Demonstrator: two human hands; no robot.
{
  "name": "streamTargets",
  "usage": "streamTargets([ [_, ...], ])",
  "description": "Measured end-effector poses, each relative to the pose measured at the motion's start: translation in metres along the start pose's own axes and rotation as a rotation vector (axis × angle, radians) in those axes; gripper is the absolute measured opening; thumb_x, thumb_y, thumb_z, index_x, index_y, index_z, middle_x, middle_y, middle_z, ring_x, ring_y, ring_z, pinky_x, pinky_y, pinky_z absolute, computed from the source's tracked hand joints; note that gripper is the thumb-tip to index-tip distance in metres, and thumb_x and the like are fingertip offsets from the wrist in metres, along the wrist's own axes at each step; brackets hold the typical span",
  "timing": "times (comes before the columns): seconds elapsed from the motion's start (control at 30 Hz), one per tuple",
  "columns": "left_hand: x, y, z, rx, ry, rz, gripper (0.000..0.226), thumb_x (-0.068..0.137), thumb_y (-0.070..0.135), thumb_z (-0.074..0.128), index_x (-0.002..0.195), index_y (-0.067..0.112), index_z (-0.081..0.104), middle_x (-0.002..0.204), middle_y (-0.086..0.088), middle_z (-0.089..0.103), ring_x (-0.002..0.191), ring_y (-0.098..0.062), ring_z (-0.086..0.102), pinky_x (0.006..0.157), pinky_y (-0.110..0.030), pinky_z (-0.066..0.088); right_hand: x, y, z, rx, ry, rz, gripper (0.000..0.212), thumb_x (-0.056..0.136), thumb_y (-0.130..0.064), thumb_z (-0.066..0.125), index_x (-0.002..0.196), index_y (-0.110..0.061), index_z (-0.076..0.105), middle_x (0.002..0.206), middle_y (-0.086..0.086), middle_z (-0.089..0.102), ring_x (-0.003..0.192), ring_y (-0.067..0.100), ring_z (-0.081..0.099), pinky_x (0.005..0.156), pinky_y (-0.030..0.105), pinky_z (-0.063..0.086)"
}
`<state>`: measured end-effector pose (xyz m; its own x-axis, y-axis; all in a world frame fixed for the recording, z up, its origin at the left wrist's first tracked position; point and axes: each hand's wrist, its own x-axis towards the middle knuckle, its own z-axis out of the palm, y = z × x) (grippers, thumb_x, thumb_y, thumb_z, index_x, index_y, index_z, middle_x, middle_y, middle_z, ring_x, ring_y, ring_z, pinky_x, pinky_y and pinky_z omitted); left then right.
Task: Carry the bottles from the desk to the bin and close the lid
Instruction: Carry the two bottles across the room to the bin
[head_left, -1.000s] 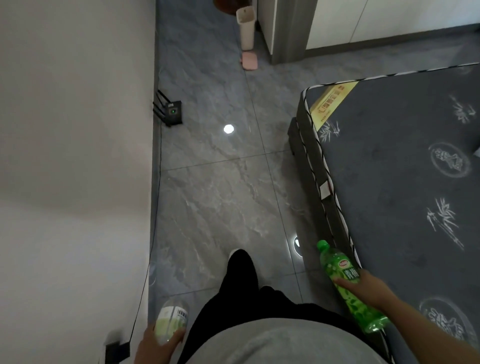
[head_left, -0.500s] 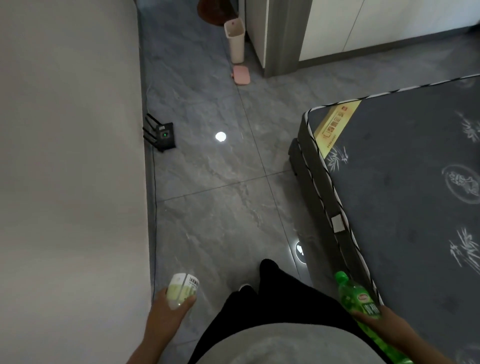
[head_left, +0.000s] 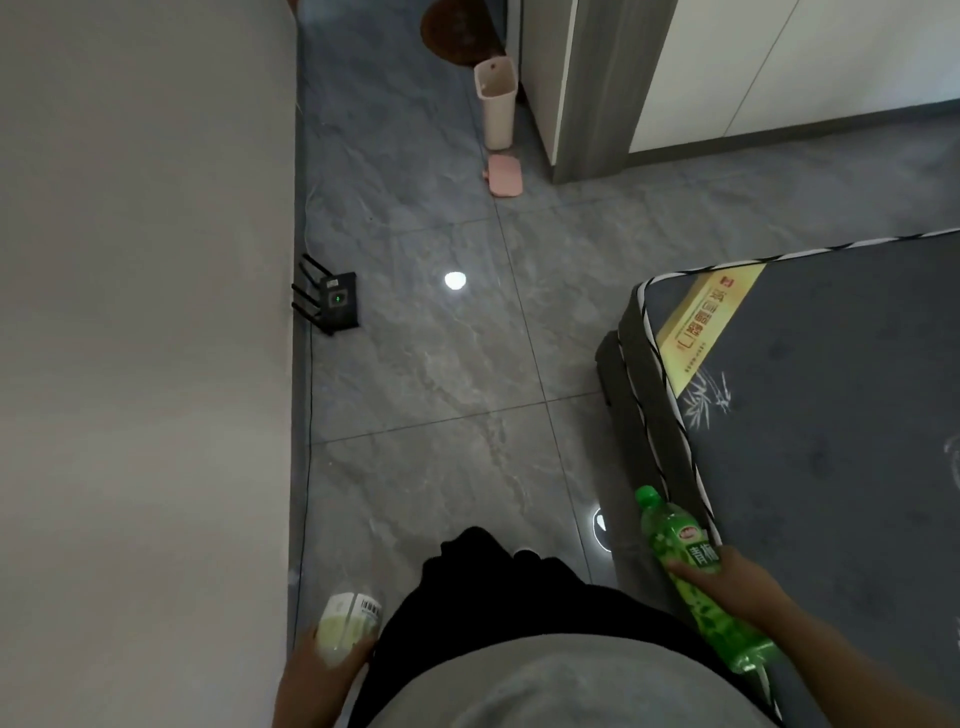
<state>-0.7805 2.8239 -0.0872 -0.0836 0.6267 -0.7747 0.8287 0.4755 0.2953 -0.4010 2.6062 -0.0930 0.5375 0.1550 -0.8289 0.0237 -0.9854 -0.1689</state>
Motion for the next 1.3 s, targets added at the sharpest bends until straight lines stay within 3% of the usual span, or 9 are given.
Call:
streamTargets([
  [0.17, 0.026, 0.044, -0.017, -0.046, -0.018, -0.036, 0.068, 0.063, 0.031, 0.085, 0.123, 0.01, 0.06, 0.116, -0.018, 0.065, 0.102, -0.031, 0.063, 0.094, -0.037, 0.047, 0.03, -0.056, -0.019, -0.035, -0.008, -0.005, 0.075, 0.075, -0.055, 0.067, 0.126, -0.003, 0.048, 0.126, 0.02, 0.06, 0.116, 0.033, 0.057, 0.093, 0.034, 0.044],
  [0.43, 0.087, 0.145, -0.058, 0.002, 0.0, 0.023, 0.088, 0.046, 0.056, 0.074, 0.12, 0.01, 0.058, 0.116, -0.019, 0.064, 0.103, -0.035, 0.061, 0.093, -0.04, 0.047, 0.057, -0.109, -0.034, -0.021, -0.006, 0.104, 0.073, 0.072, -0.053, 0.07, 0.121, -0.002, 0.053, 0.121, 0.021, 0.062, 0.111, 0.033, 0.059, 0.085, 0.031, 0.044],
  [0.63, 0.135, 0.227, -0.081, 0.046, 0.056, 0.182, 0.047, 0.067, 0.043, 0.079, 0.099, 0.018, 0.054, 0.092, -0.007, 0.061, 0.081, -0.027, 0.057, 0.069, -0.033, 0.042, 0.07, -0.143, -0.05, 0.011, -0.05, 0.176, 0.069, 0.078, -0.05, 0.067, 0.124, -0.001, 0.052, 0.125, 0.021, 0.06, 0.112, 0.032, 0.059, 0.093, 0.031, 0.046],
  [0.83, 0.165, 0.304, -0.081, 0.016, 0.094, 0.276, 0.036, 0.065, 0.029, 0.083, 0.063, 0.029, 0.047, 0.065, 0.013, 0.054, 0.059, -0.014, 0.055, 0.052, -0.025, 0.039, 0.116, -0.201, -0.096, 0.037, -0.095, 0.161, 0.07, 0.077, -0.05, 0.067, 0.127, -0.003, 0.053, 0.122, 0.021, 0.061, 0.11, 0.032, 0.06, 0.093, 0.033, 0.048],
  [0.93, 0.175, 0.331, -0.076, 0.019, 0.061, 0.188, 0.036, 0.065, 0.037, 0.082, 0.075, 0.024, 0.049, 0.075, -0.001, 0.057, 0.074, -0.027, 0.06, 0.061, -0.031, 0.042, 0.144, -0.244, -0.129, 0.027, -0.069, 0.114, 0.071, 0.078, -0.049, 0.067, 0.129, -0.003, 0.048, 0.127, 0.021, 0.058, 0.113, 0.033, 0.057, 0.094, 0.034, 0.047],
  [1.07, 0.19, 0.352, -0.076, -0.019, 0.017, 0.112, 0.025, 0.061, 0.033, 0.085, 0.078, 0.028, 0.067, 0.079, -0.006, 0.068, 0.079, -0.025, 0.065, 0.069, -0.028, 0.044, 0.179, -0.31, -0.171, -0.014, 0.006, 0.031, 0.07, 0.079, -0.05, 0.065, 0.126, -0.002, 0.048, 0.126, 0.022, 0.057, 0.114, 0.035, 0.056, 0.082, 0.03, 0.041],
  [1.17, 0.201, 0.364, -0.081, -0.05, 0.019, -0.017, 0.059, 0.07, 0.024, 0.08, 0.119, -0.001, 0.059, 0.12, -0.023, 0.062, 0.107, -0.03, 0.061, 0.095, -0.038, 0.044, 0.198, -0.355, -0.192, -0.053, 0.003, 0.0, 0.072, 0.079, -0.054, 0.063, 0.125, -0.001, 0.047, 0.124, 0.024, 0.058, 0.112, 0.036, 0.057, 0.079, 0.032, 0.041],
  [1.23, 0.209, 0.38, -0.09, -0.108, 0.01, -0.08, 0.06, 0.074, 0.017, 0.077, 0.124, -0.007, 0.055, 0.135, -0.027, 0.051, 0.121, -0.034, 0.054, 0.109, -0.04, 0.033, 0.21, -0.38, -0.201, -0.07, 0.003, -0.015, 0.072, 0.079, -0.056, 0.062, 0.124, -0.002, 0.046, 0.126, 0.023, 0.058, 0.113, 0.036, 0.056, 0.08, 0.033, 0.042],
  [1.3, 0.222, 0.396, -0.1, -0.14, 0.023, -0.123, 0.061, 0.074, 0.021, 0.077, 0.124, -0.008, 0.055, 0.133, -0.028, 0.052, 0.12, -0.036, 0.054, 0.11, -0.04, 0.034, 0.222, -0.403, -0.207, -0.077, -0.01, -0.014, 0.071, 0.078, -0.055, 0.063, 0.123, -0.002, 0.048, 0.126, 0.022, 0.058, 0.114, 0.036, 0.057, 0.087, 0.035, 0.045],
])
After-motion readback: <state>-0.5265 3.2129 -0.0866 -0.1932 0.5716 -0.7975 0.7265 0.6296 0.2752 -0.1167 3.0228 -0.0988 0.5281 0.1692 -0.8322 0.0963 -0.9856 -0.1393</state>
